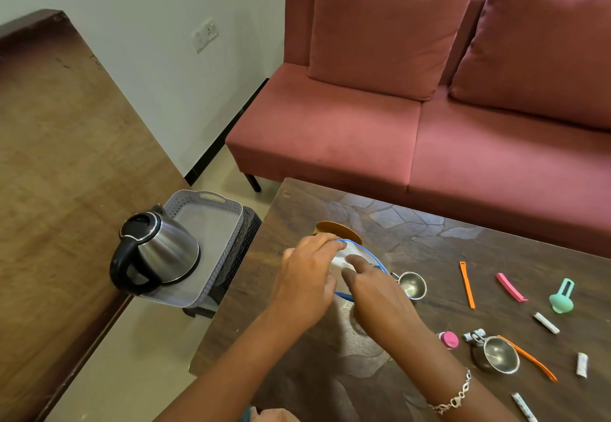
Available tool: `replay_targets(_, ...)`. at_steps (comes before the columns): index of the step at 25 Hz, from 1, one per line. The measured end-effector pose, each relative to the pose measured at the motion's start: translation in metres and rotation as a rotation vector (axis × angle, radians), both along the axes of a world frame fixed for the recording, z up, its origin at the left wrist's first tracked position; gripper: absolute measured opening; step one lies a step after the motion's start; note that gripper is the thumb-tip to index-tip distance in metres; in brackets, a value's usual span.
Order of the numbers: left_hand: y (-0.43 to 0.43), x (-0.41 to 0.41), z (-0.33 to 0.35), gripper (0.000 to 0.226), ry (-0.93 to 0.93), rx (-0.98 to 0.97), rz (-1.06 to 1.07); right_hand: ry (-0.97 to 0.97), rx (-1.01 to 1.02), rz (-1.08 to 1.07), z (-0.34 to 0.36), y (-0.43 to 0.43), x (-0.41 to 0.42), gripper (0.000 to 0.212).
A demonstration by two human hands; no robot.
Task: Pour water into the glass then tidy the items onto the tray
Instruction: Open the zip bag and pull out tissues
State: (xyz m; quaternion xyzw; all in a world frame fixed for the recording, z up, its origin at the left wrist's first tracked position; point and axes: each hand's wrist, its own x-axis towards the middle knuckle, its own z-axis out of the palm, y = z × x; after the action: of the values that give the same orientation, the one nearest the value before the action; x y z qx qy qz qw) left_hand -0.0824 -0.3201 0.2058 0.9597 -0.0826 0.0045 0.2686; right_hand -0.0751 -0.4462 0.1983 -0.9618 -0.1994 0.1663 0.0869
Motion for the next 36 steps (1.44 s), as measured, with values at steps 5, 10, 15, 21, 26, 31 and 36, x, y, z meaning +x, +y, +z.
replay_targets(5,-0.001,0.001,0.0,0.05,-0.006,0.0,-0.007,0.015,0.008,-0.021,0.001,-0.001,0.002,0.035)
replay_targets(10,-0.003,0.002,0.001,0.05,-0.008,0.008,-0.016,0.006,0.008,-0.032,-0.001,-0.002,0.003,0.034)
replay_targets(15,-0.004,0.003,-0.001,0.048,-0.001,0.018,-0.021,0.004,0.02,-0.027,-0.005,-0.003,0.003,0.034)
replay_targets(21,-0.004,0.002,-0.001,0.048,0.027,0.039,-0.017,0.015,0.013,-0.01,-0.004,-0.004,0.001,0.029)
replay_targets(26,-0.004,0.002,-0.001,0.048,0.026,0.048,-0.021,0.018,0.007,0.002,-0.006,-0.003,0.001,0.027)
replay_targets(31,-0.005,0.001,-0.002,0.047,0.019,0.044,-0.023,-0.021,0.042,-0.01,-0.011,-0.005,0.001,0.037)
replay_targets(36,-0.004,0.003,-0.004,0.047,0.017,0.04,-0.005,-0.101,0.077,-0.036,-0.014,-0.009,-0.001,0.038)
